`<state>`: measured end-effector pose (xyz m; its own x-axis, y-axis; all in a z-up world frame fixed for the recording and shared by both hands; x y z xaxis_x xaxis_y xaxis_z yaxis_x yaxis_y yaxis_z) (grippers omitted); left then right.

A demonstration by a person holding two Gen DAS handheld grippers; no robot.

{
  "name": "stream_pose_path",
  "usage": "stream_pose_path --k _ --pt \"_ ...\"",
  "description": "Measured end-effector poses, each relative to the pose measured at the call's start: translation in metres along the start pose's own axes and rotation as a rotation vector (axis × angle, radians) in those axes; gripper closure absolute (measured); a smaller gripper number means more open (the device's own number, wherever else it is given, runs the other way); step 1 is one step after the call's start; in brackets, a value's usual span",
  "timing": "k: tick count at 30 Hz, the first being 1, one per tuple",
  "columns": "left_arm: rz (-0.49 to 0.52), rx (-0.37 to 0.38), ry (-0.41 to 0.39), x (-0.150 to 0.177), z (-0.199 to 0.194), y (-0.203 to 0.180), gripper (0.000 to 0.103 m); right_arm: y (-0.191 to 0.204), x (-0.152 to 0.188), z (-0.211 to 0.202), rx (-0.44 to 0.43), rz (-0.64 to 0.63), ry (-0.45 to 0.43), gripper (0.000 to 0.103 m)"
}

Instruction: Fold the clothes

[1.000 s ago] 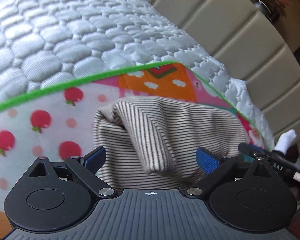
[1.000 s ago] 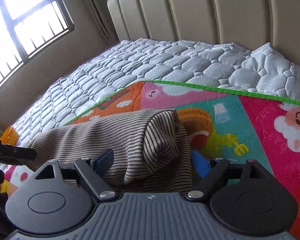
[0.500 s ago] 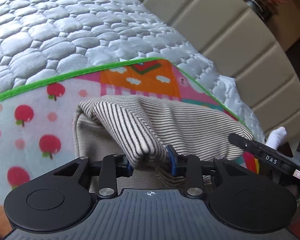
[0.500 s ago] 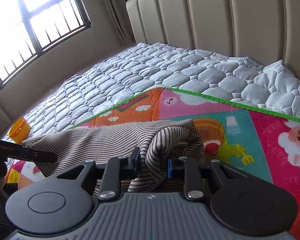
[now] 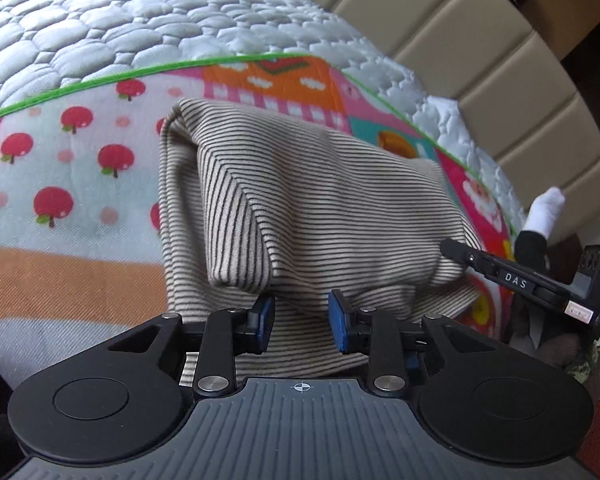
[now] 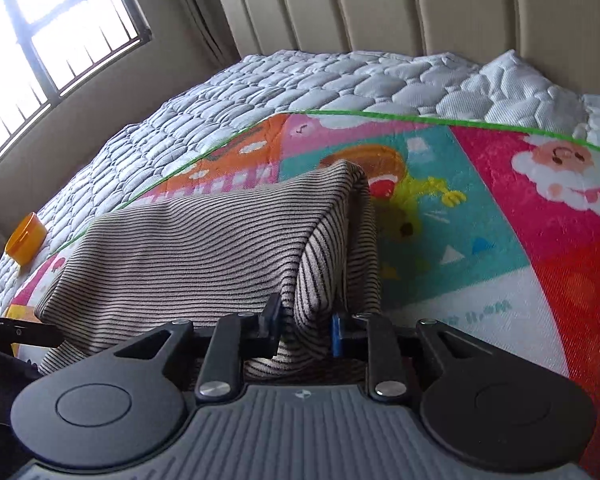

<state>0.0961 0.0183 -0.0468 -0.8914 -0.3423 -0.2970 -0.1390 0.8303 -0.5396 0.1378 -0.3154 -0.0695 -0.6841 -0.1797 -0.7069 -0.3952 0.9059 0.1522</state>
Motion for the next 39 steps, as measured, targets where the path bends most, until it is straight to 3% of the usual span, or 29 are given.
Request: stream_pose_path --k 1,2,3,4,5,10,11,13,15,16,17,20,22,25,31,33,34,35,37,39 --pt "-0.01 -0.007 -0.018 -0.002 -0.001 0.001 0.068 -0.002 0.0 -0.001 -0.006 0.016 -0.011 0.074" --pt "-0.029 -0.005 -0.036 -0.006 -0.002 0.002 0.058 -0.002 -0.001 -0.002 -0.01 0.024 -0.029 0.069" --pt "-0.051 -0.003 -0.053 -0.01 -0.003 0.004 0.05 -0.001 -0.002 -0.003 -0.009 0.032 -0.043 0.056" --pt "-0.071 -0.01 -0.074 -0.013 -0.003 0.006 0.036 -0.001 -0.001 0.0 -0.004 0.034 -0.037 0.039" --pt "-0.08 -0.02 -0.085 -0.016 -0.001 0.007 0.03 0.0 0.0 0.003 0.0 0.035 -0.031 0.035" --pt "-0.08 -0.095 -0.097 -0.021 0.023 0.005 0.019 0.018 0.002 0.023 0.043 -0.075 -0.016 0.036" --pt "-0.072 -0.112 -0.097 -0.021 0.028 0.004 0.019 0.022 0.001 0.025 0.056 -0.11 -0.024 0.037" --pt "-0.051 -0.139 -0.101 -0.021 0.036 0.001 0.021 0.027 0.001 0.027 0.08 -0.157 -0.031 0.051" --pt "-0.021 -0.158 -0.117 -0.022 0.038 -0.004 0.04 0.027 -0.001 0.023 0.069 -0.165 -0.047 0.064" --pt "-0.009 -0.165 -0.124 -0.022 0.037 -0.007 0.055 0.027 -0.003 0.019 0.059 -0.165 -0.059 0.069" --pt "-0.005 -0.16 -0.13 -0.023 0.033 -0.009 0.063 0.027 -0.005 0.013 0.048 -0.156 -0.08 0.07" --pt "-0.007 -0.116 -0.144 -0.022 0.011 -0.018 0.078 0.023 -0.01 -0.008 0.007 -0.106 -0.144 0.074" --pt "0.005 -0.086 -0.148 -0.018 -0.006 -0.023 0.079 0.019 -0.011 -0.019 -0.016 -0.075 -0.164 0.076" --pt "0.014 -0.079 -0.127 -0.008 -0.018 -0.022 0.079 0.014 -0.006 -0.015 -0.015 -0.063 -0.116 0.076" --pt "0.002 -0.173 0.0 0.019 0.009 -0.007 0.079 0.012 0.005 0.01 0.025 -0.079 0.035 0.071" --pt "-0.011 -0.186 -0.015 0.017 0.008 -0.005 0.078 0.009 0.007 0.011 0.024 -0.064 0.04 0.069" --pt "-0.004 -0.186 -0.046 0.014 0.003 -0.008 0.07 0.008 0.007 0.012 0.025 -0.059 0.04 0.068" --pt "0.006 -0.187 -0.082 0.011 -0.004 -0.011 0.052 0.008 0.007 0.012 0.025 -0.054 0.041 0.066" --pt "0.024 -0.181 -0.17 0.002 -0.018 -0.017 0.029 0.011 0.007 0.013 0.032 -0.073 0.041 0.061" --pt "0.035 -0.161 -0.233 -0.007 -0.023 -0.023 0.019 0.018 0.006 0.013 0.041 -0.115 0.039 0.06"
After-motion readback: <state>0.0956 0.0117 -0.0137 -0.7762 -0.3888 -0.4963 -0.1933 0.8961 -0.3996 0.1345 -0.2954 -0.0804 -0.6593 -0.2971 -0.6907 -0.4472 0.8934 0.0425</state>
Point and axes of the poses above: each gripper's, at about its wrist camera, not at the fingertips, and z roughly the way its jaws point, y to its left, x to its underside, the point moved 4 cm from there along z, roughly the way its jaws point, and after that the axes turned 15 degrees about -z, right-handed, at the moved point
